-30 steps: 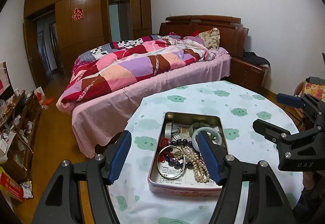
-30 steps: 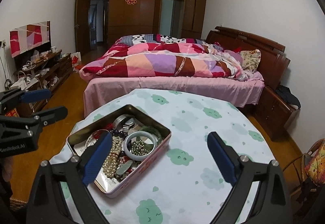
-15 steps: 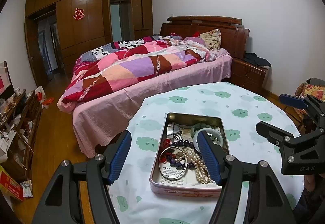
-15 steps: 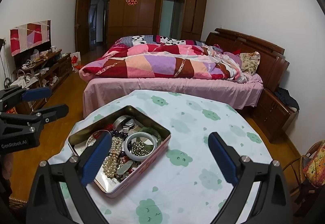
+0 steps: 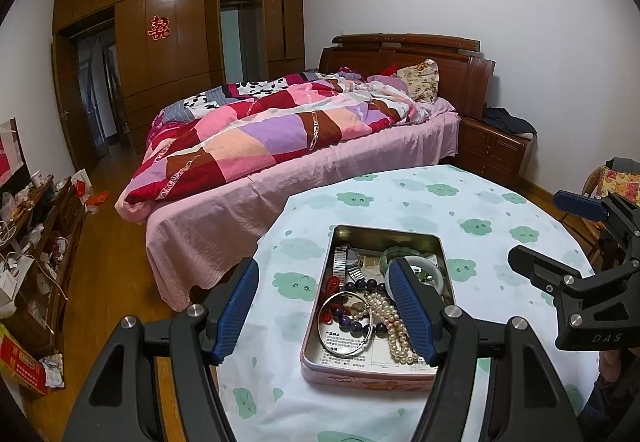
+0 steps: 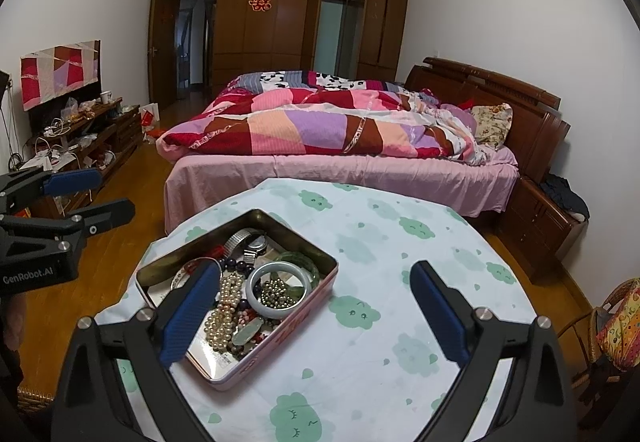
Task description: Organize jewelry
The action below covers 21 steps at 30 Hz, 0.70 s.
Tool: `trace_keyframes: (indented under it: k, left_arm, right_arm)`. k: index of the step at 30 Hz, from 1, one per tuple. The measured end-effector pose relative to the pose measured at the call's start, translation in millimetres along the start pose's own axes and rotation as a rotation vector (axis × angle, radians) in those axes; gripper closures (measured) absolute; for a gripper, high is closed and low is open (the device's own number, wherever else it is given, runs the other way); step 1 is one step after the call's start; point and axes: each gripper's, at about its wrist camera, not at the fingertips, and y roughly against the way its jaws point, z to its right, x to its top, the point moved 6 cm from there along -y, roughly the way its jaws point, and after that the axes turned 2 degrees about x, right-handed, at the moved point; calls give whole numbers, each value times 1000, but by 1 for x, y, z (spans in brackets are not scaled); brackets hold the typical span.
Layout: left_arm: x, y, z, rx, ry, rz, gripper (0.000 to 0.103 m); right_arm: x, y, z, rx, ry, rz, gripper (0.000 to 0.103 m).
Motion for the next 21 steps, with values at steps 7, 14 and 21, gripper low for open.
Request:
trace_keyframes:
  k: [7,14,21]
  left_arm:
    - [0,0,0,2,2,1,35]
    - [0,0,0,2,1,0,35]
    - [0,0,0,-4,-2,1,35]
  right_arm:
    - [0,0,0,-2,1,0,4]
    - [-1,0,-1,-1,2,-1,3]
    - [-1,0,-1,-1,2,-2,3]
